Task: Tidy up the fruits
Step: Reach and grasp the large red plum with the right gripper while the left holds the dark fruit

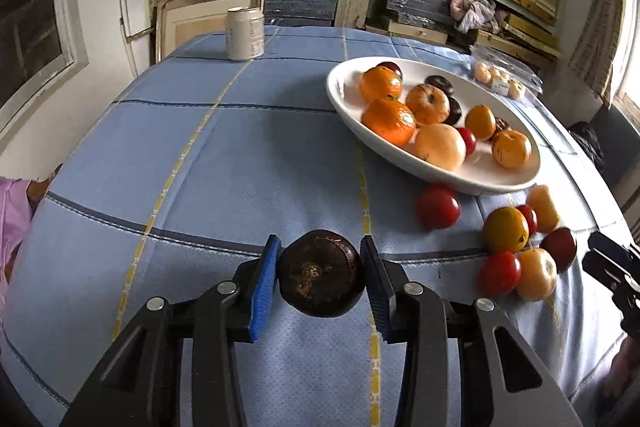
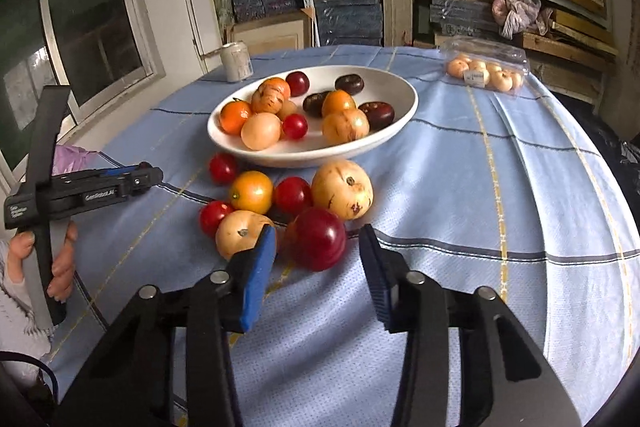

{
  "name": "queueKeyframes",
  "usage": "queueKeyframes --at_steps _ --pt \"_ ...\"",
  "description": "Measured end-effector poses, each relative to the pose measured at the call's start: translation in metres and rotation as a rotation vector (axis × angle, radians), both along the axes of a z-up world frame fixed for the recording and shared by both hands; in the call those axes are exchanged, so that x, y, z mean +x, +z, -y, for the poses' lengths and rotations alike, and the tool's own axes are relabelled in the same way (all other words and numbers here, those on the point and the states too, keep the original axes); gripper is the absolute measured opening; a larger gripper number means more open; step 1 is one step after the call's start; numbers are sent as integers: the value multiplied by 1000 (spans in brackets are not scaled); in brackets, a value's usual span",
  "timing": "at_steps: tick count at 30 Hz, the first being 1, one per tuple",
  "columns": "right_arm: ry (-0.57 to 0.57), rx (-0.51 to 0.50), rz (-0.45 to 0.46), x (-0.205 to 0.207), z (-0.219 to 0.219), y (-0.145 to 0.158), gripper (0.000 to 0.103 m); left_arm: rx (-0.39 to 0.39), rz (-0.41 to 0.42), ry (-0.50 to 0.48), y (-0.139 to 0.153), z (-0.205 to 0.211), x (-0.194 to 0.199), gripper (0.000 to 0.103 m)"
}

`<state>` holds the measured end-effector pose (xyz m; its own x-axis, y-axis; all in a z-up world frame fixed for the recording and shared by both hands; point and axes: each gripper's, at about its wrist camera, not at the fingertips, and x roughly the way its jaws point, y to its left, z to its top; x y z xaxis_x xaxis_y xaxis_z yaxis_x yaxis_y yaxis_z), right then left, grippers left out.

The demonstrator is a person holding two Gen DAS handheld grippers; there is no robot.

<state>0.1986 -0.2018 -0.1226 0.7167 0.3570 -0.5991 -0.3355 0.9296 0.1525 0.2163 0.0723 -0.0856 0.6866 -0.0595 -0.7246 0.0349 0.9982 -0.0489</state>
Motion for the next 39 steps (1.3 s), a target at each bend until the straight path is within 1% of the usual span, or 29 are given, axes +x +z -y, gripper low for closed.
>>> queueKeyframes --at_steps 6,12,14,15,18,28,33,36,38,39 --pt "-13 1 -30 11 -2 -5 43 22 31 -33 3 9 -6 41" --pt "-10 6 -52 18 -5 -7 43 24 31 -46 1 12 -5 41" --pt "-8 9 -61 20 -6 -9 40 25 29 -48 1 12 -5 41" --pt "-6 12 -68 23 -6 -9 37 26 29 -48 0 13 -5 41" --pt "-7 17 -82 26 -6 -11 35 30 29 -52 0 15 -5 41" --pt "8 24 -111 31 -9 -15 37 71 26 -81 -5 25 -6 41" --pt "8 40 -110 28 -9 -15 36 63 18 -93 -7 26 -5 41" --pt "-1 57 -77 21 -5 -11 31 47 24 -88 -6 23 -6 41" --pt "-4 75 -58 14 0 -7 25 42 34 -81 -4 22 -7 41" --pt "-9 84 -48 11 4 -5 13 41 44 -75 -2 21 -9 41"
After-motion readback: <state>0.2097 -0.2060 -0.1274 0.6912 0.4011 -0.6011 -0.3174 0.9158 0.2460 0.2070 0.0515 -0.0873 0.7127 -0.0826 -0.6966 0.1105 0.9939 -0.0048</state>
